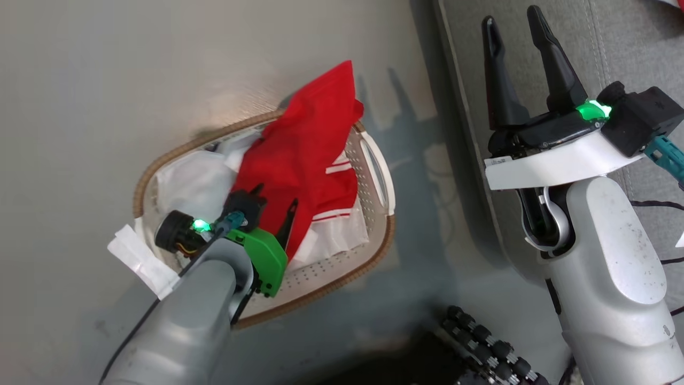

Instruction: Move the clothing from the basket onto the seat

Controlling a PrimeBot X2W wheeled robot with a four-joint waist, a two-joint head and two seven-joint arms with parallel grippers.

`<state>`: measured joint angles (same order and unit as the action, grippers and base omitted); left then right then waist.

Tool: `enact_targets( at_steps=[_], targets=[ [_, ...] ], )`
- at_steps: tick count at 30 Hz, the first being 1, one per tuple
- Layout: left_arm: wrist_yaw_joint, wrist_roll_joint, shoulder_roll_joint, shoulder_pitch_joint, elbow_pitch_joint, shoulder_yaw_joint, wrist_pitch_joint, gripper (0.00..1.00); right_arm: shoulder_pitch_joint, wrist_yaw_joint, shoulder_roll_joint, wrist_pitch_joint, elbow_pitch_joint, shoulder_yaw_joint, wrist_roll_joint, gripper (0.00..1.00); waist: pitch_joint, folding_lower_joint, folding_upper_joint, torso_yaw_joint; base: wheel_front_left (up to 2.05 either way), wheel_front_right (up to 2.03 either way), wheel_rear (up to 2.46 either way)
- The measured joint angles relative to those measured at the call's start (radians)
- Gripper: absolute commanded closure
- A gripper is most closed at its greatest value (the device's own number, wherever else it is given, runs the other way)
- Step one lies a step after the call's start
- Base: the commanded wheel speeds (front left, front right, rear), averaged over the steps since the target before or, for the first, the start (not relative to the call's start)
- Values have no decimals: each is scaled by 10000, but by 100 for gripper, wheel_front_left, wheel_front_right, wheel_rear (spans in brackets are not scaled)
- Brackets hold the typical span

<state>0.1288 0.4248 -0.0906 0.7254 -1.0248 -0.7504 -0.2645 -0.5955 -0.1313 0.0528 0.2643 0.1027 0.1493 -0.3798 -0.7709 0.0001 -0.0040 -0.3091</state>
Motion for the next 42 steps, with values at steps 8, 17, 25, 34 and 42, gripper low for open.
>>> enact_targets(
  at_steps=[8,17,25,34,42],
  targets=[
    [0,581,46,1130,-1024,-861,63,0,-34,0,-6,0,-305,134,10,0,-937,0,0,-530,0,0,0],
    [0,566,75,2220,-2052,-1430,35,0,163,0,-8,0,-522,33,27,0,-1477,0,0,-585,1,1,1],
    [-366,408,217,2576,-2479,-1714,594,0,159,0,-10,0,-826,111,303,0,-1724,0,0,-285,10,10,10],
    [-138,468,280,2520,-2598,-2031,1333,0,136,0,-13,0,-915,176,372,0,-1985,0,0,-39,1,1,1],
    [-15,577,316,2464,-2623,-2401,1712,100,116,0,-15,0,-901,119,374,0,-1953,0,0,4,0,0,0]
  ],
)
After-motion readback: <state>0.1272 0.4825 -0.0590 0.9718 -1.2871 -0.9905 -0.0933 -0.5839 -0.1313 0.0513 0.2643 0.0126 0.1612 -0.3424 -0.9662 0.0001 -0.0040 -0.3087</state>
